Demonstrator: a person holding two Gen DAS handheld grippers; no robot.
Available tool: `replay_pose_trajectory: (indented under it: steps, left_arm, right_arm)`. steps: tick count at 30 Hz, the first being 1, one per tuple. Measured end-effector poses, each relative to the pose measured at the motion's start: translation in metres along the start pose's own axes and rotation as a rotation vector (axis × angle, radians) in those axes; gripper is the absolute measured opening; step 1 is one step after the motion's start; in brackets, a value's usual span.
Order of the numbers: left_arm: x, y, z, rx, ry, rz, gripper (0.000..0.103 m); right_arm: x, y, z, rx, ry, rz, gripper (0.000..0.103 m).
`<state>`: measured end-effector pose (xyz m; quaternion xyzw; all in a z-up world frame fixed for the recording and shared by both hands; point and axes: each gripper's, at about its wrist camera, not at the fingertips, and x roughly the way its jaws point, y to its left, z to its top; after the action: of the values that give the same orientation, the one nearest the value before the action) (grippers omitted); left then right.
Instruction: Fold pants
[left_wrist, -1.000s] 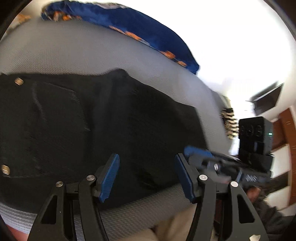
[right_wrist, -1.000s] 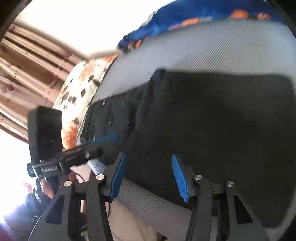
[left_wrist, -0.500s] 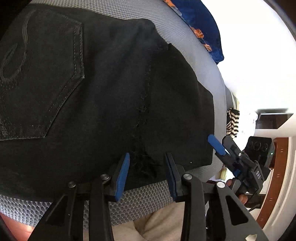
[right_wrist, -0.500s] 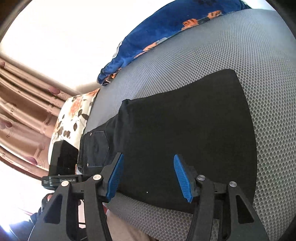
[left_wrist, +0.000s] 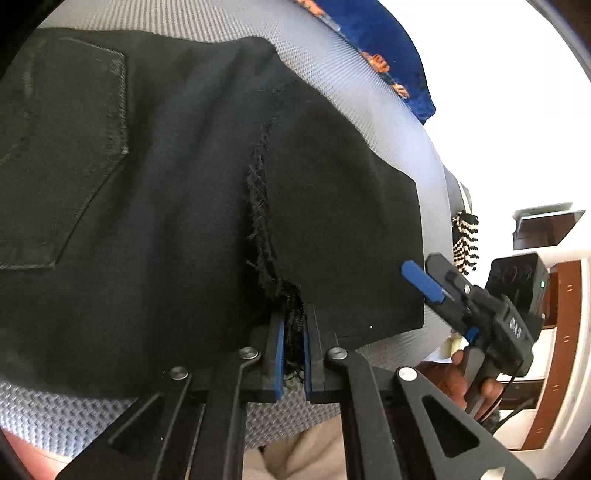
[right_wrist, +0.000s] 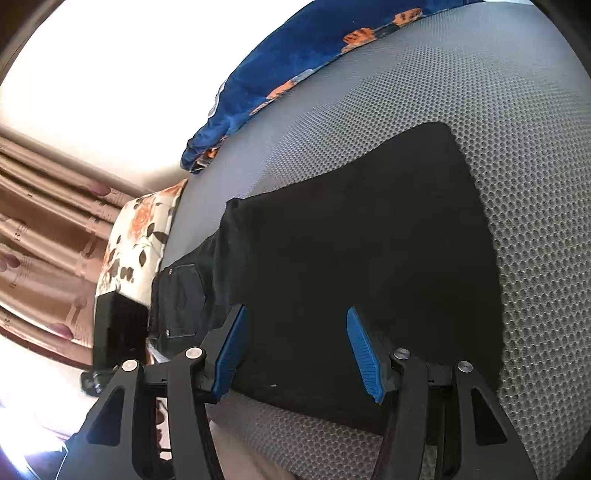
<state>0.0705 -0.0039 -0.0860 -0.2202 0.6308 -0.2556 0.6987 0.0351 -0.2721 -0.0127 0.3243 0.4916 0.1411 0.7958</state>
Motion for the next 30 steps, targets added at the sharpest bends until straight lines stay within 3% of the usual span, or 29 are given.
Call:
replay_pose_trajectory:
  steps: [5, 8, 11, 14, 18, 22, 26, 27, 30]
  left_arm:
    - [0.007, 0.009, -0.004, 0.017, 0.01, 0.039, 0.011]
    - [0.002, -0.002, 0.0, 0.094, -0.014, 0.122, 0.017]
    - [-0.013, -0.016, 0.003, 0.222, -0.113, 0.265, 0.045]
    - [-0.026, -0.036, 0.009, 0.354, -0.243, 0.329, 0.045]
    - [-0.017, -0.065, 0.026, 0.518, -0.334, 0.31, 0.046]
    - [0.017, -0.08, 0.052, 0.58, -0.305, 0.273, 0.046]
    - [0.051, -0.072, 0.08, 0.537, -0.255, 0.303, 0.044]
    - [0.057, -0.068, 0.085, 0.521, -0.242, 0.314, 0.039]
    - [0.063, -0.064, 0.087, 0.532, -0.27, 0.332, 0.037]
  right_arm:
    - [0.008, -0.002, -0.002, -0.046, 0.013, -0.109, 0.056]
    - [0.015, -0.001, -0.003, -0.08, 0.034, -0.144, 0.056]
    - [0.013, 0.004, 0.003, -0.099, 0.04, -0.165, 0.056]
    - [0.004, 0.012, 0.015, -0.16, -0.012, -0.217, 0.056]
    - [0.007, 0.019, 0.037, -0.256, -0.072, -0.335, 0.056]
    - [0.024, 0.018, 0.059, -0.302, -0.072, -0.407, 0.056]
    - [0.04, 0.019, 0.072, -0.364, -0.075, -0.483, 0.056]
    - [0.045, 0.018, 0.075, -0.372, -0.072, -0.494, 0.056]
    - [0.056, 0.016, 0.076, -0.391, -0.055, -0.519, 0.056]
